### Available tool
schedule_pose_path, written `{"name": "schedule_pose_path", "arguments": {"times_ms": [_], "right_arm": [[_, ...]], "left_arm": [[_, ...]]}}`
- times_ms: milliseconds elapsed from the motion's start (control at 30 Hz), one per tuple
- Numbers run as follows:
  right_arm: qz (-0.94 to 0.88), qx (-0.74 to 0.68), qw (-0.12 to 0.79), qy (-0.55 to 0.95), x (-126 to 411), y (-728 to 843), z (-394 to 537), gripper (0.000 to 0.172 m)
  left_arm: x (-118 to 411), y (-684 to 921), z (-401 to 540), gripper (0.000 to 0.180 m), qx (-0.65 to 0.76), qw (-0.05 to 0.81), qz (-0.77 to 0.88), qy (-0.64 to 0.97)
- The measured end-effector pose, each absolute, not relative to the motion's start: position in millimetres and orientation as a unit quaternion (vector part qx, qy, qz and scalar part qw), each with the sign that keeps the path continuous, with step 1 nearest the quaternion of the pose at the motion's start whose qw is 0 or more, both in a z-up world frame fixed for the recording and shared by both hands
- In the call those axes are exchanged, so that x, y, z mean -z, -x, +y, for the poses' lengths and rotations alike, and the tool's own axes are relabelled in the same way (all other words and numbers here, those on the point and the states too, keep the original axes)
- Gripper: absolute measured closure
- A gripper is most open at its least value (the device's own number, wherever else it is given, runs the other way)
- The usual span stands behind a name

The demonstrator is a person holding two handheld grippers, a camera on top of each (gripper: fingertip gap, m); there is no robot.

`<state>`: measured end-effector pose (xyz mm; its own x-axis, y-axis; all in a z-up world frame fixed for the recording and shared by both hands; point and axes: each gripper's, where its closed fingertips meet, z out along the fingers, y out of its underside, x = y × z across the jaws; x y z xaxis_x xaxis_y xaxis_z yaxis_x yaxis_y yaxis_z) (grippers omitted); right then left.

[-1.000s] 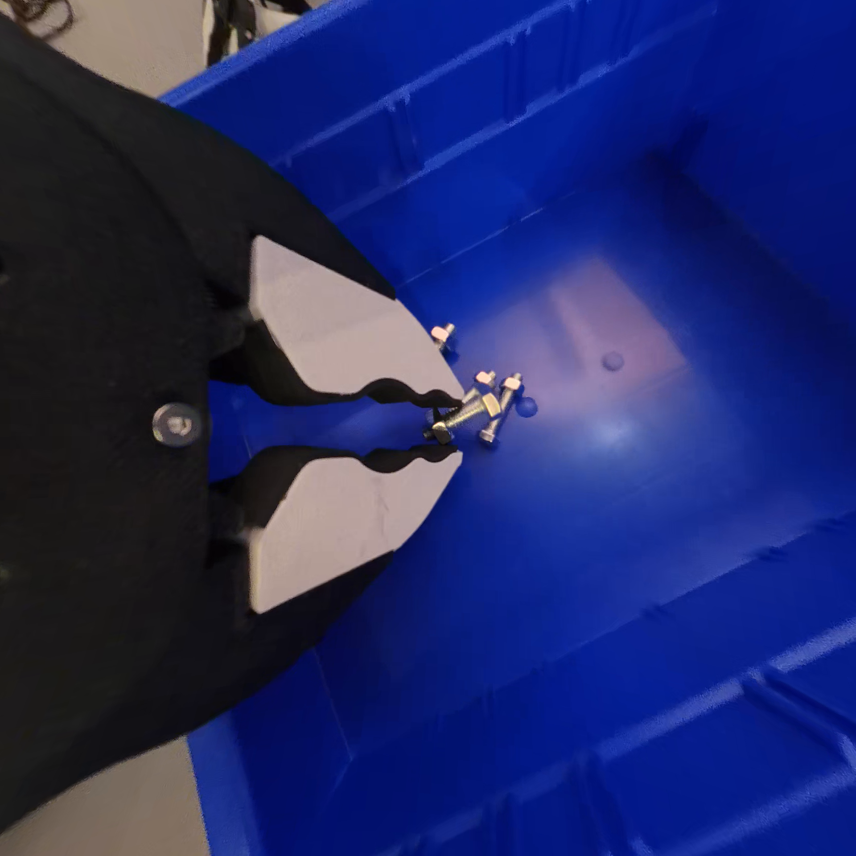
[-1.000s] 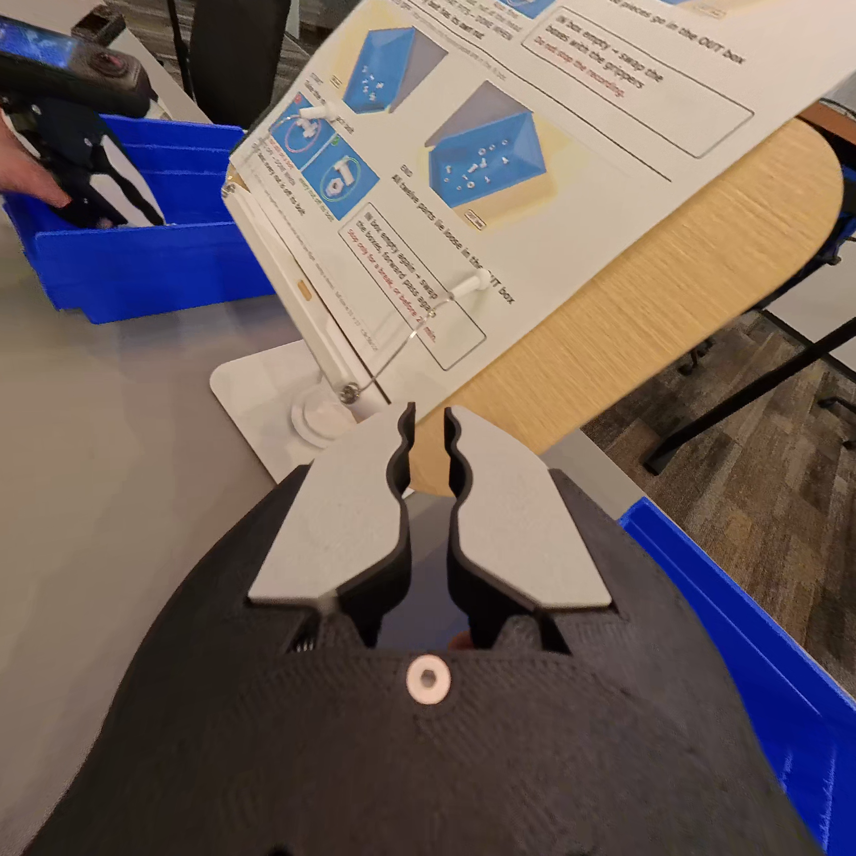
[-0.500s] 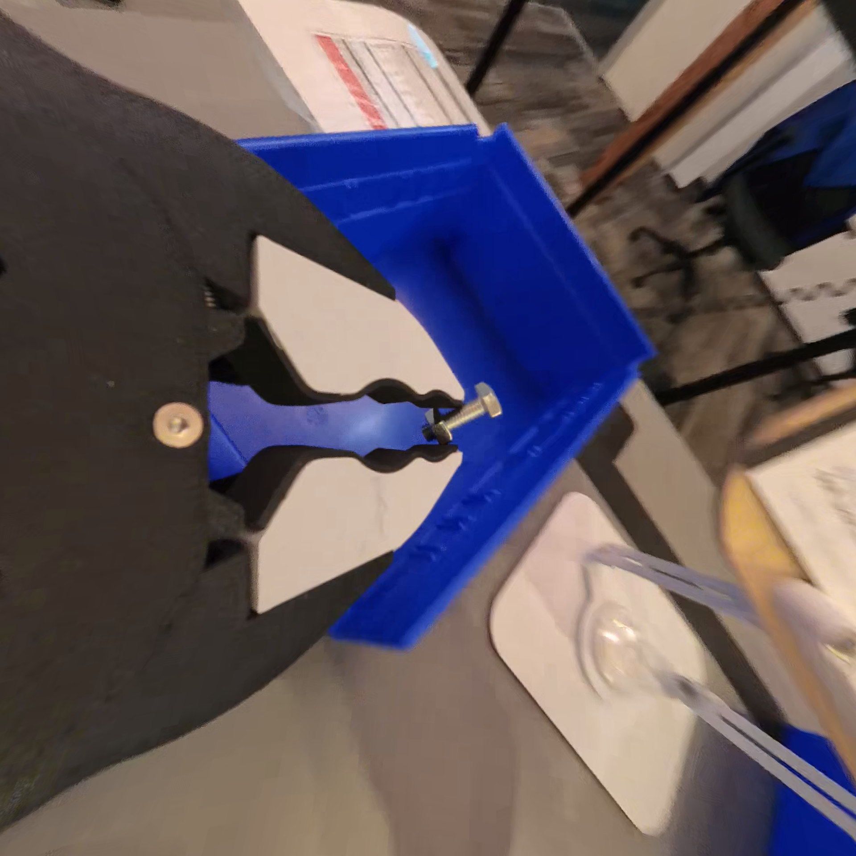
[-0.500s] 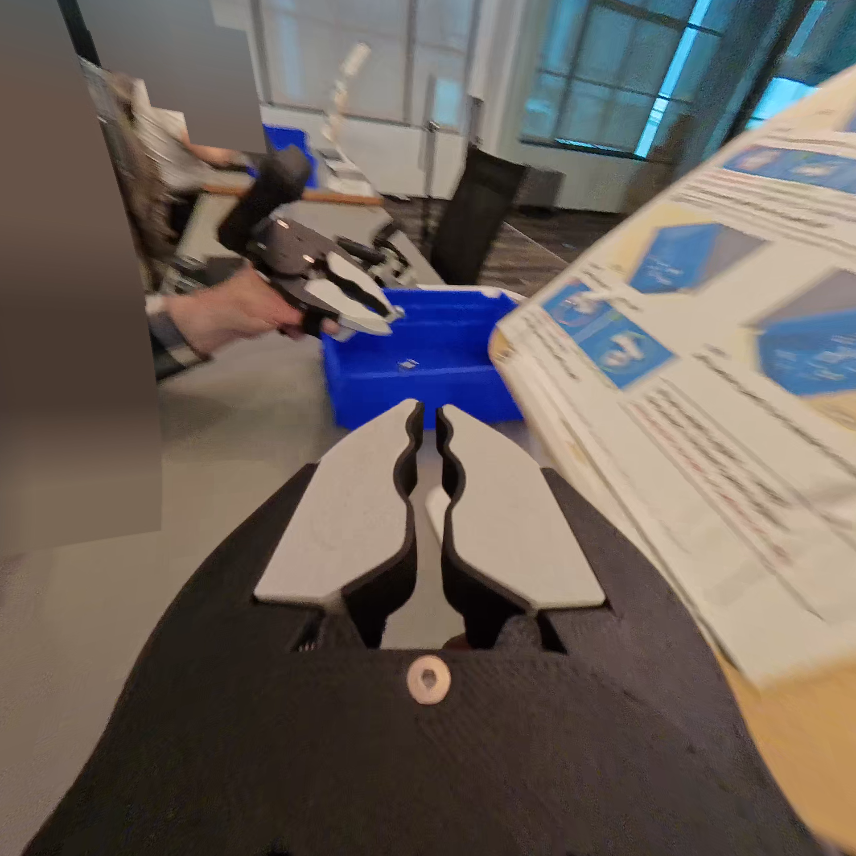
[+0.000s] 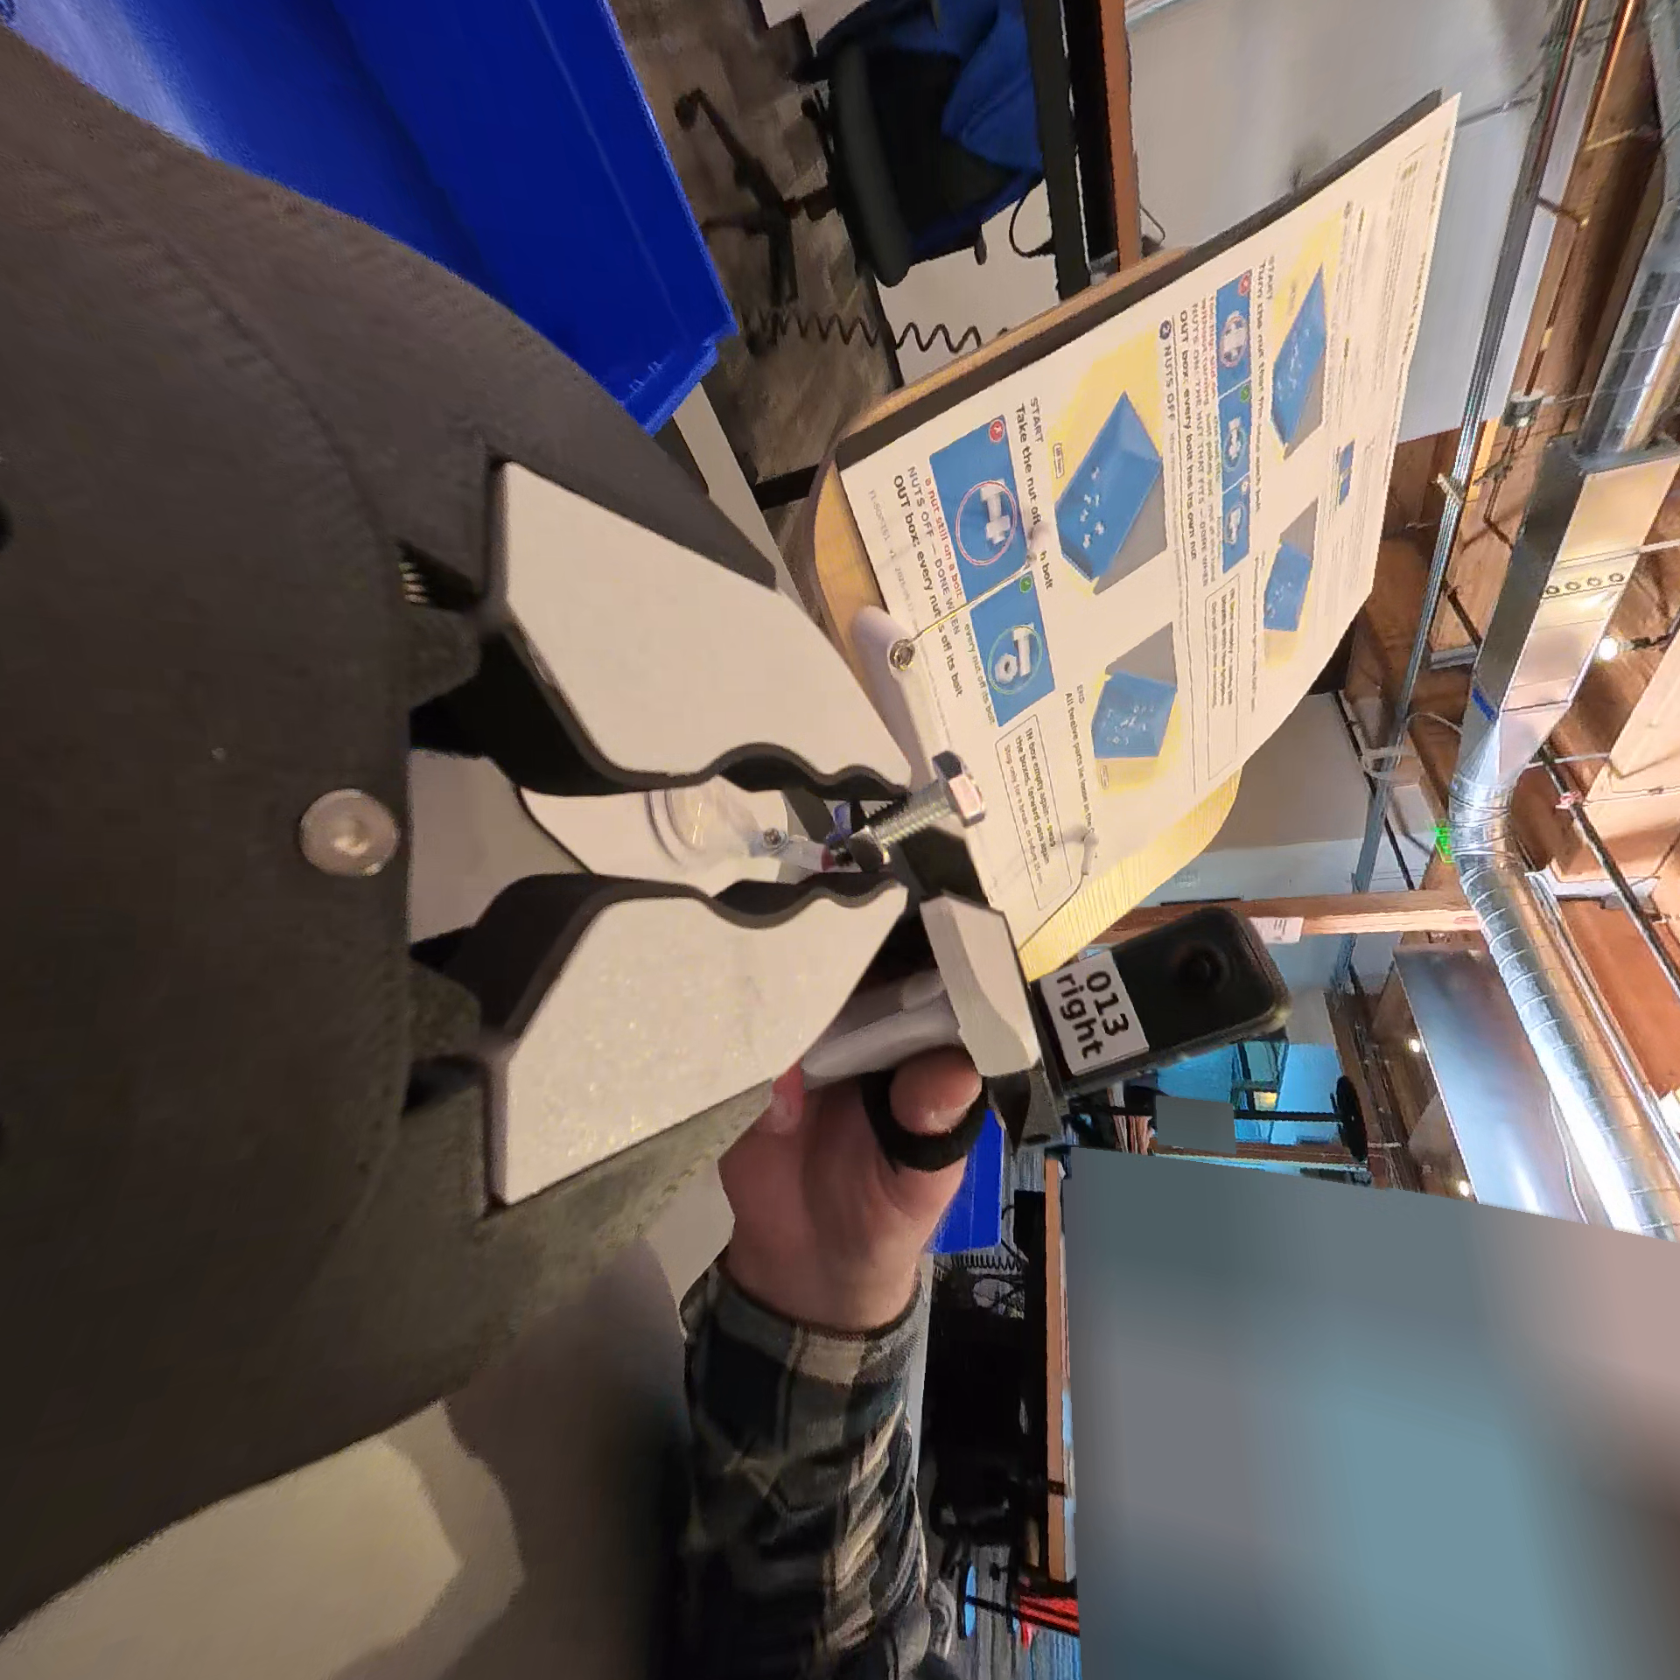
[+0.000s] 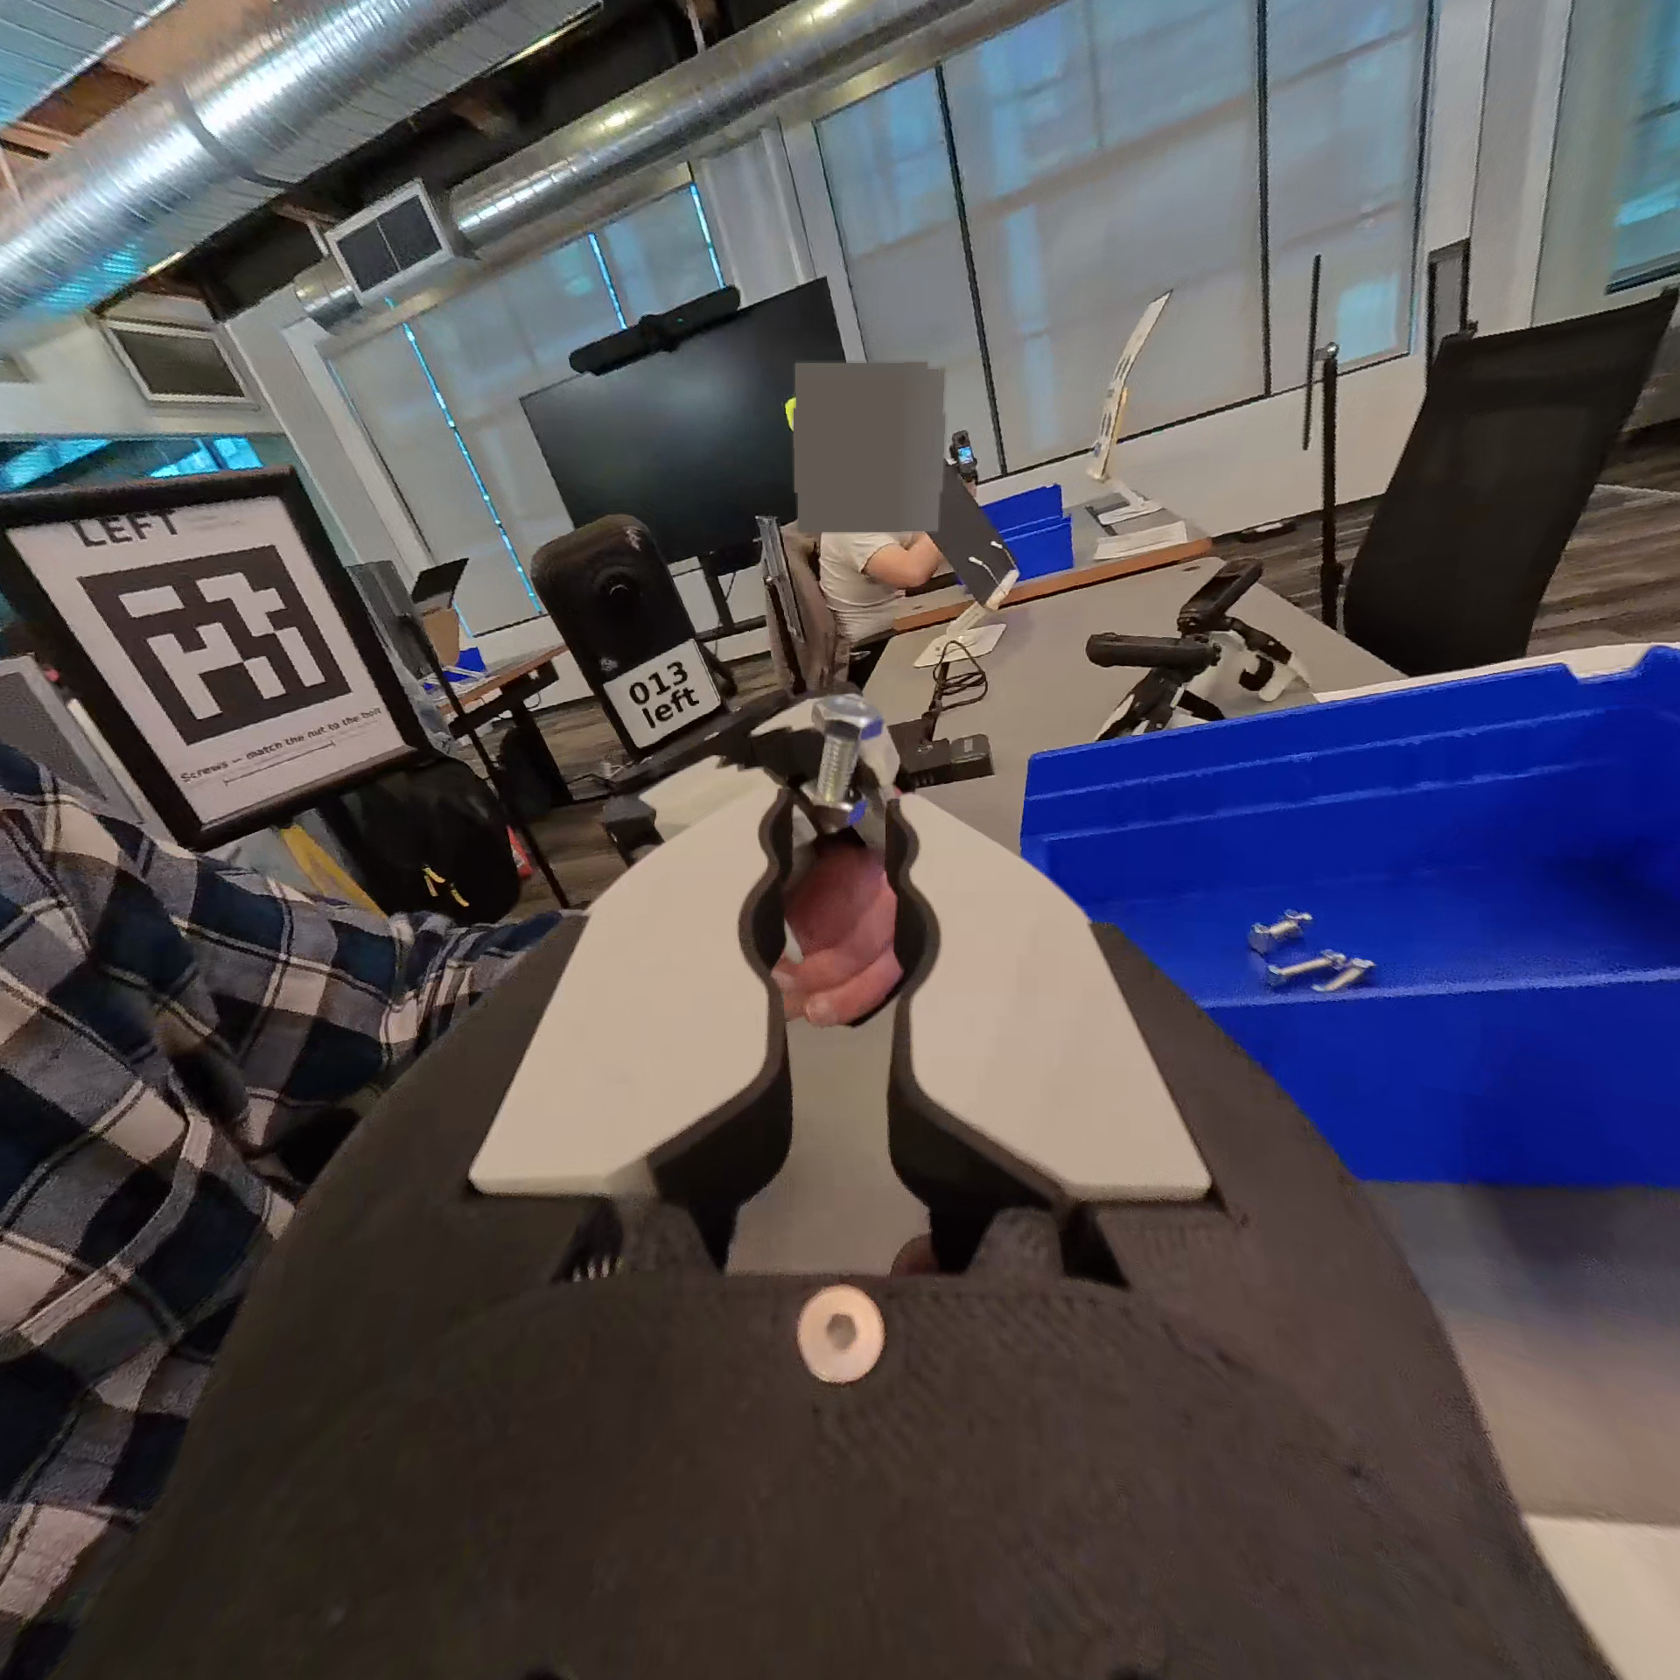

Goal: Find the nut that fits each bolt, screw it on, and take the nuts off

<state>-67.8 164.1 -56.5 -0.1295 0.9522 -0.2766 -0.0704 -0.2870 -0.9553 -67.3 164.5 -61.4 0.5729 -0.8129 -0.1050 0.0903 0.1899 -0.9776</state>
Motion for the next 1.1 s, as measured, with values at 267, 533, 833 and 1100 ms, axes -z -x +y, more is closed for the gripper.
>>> {"name": "schedule_pose_path", "arguments": {"times_ms": [267,533,833,1100], "right_arm": [[-0.411,-0.65,0.403,0.496,50,77,163,0.155],[-0.401,-0.588,0.418,0.565,72,82,177,0.144],[-0.379,-0.59,0.402,0.589,87,83,181,0.156],[-0.384,-0.578,0.413,0.589,87,80,185,0.157]], "left_arm": [[62,65,164,0.166,0.293,0.709,0.335,0.547],[81,67,183,0.166,0.085,0.729,0.343,0.586],[89,68,190,0.165,-0.047,0.722,0.357,0.591],[91,66,190,0.163,-0.042,0.719,0.365,0.589]]}}
